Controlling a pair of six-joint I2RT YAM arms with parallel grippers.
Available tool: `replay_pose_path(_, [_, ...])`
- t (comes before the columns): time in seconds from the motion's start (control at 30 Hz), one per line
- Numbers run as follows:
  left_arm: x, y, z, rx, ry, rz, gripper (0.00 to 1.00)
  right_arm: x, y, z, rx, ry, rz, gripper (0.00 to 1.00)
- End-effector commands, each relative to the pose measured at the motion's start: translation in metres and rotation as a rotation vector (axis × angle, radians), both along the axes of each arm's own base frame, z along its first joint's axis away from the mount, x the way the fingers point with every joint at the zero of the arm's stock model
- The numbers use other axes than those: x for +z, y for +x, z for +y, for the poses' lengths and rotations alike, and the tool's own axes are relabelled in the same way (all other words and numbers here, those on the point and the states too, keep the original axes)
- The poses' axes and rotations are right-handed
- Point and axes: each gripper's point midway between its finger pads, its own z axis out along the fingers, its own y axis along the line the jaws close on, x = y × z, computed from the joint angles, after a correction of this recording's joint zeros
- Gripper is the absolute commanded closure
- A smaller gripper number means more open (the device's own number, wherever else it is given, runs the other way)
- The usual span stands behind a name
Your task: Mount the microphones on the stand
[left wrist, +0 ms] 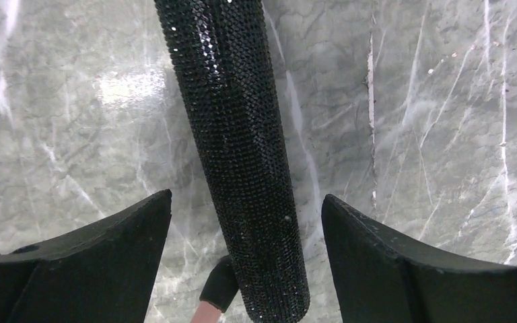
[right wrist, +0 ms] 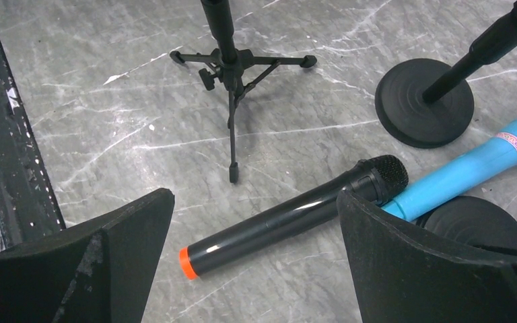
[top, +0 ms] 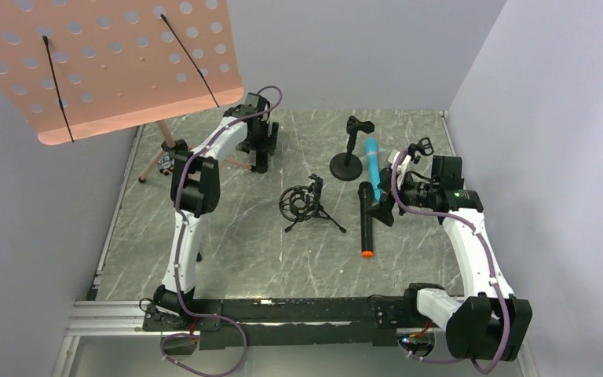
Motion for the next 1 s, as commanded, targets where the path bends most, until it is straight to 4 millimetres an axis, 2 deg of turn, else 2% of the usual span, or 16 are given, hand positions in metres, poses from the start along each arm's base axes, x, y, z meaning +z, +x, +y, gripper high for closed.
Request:
replay_pose_path(0.0, [0.004, 0.003, -0.008, 0.005, -0.037, 0.007, 0.15, 0.019, 0.002, 0.0, 0.02, 0.005, -0.077, 0.03])
replay_pose_path(0.2, [-0.01, 0.003, -0.008, 0.02, -0.028, 0.047, 0.24, 0.022, 0.001, -0.001, 0.017, 0.013, -0.087, 0.03])
replay_pose_path(0.27, [-0.014, 0.002, -0.007, 0.026, -0.02, 0.055, 0.31, 0.023, 0.0, -0.001, 0.017, 0.015, -0.09, 0.03])
replay_pose_path(0.5, [-0.026, -0.002, 0.004, 0.057, 0.04, 0.089, 0.41, 0.028, -0.003, -0.001, 0.027, 0.026, -0.103, 0.02])
replay_pose_path(0.57, [-0.026, -0.002, 0.005, 0.055, 0.047, 0.088, 0.49, 0.029, -0.003, -0.001, 0.029, 0.028, -0.104, 0.02])
replay_pose_path(0.63, [-0.022, -0.001, 0.004, 0.043, 0.053, 0.077, 0.65, 0.029, -0.004, -0.002, 0.028, 0.029, -0.107, 0.02])
replay_pose_path(0.67, [-0.017, 0.001, 0.003, 0.036, 0.058, 0.065, 0.82, 0.03, -0.004, -0.002, 0.028, 0.028, -0.111, 0.02])
replay_pose_path(0.73, [-0.004, 0.005, 0.0, 0.017, 0.065, 0.026, 0.9, 0.03, -0.004, -0.003, 0.027, 0.028, -0.115, 0.02])
replay_pose_path(0.83, [0.027, 0.012, -0.007, -0.005, 0.055, -0.055, 0.98, 0.031, -0.005, -0.003, 0.027, 0.032, -0.118, 0.02])
replay_pose_path(0.97, [0.082, 0.023, -0.016, -0.022, 0.007, -0.18, 1.0, 0.032, -0.005, -0.004, 0.03, 0.034, -0.118, 0.02])
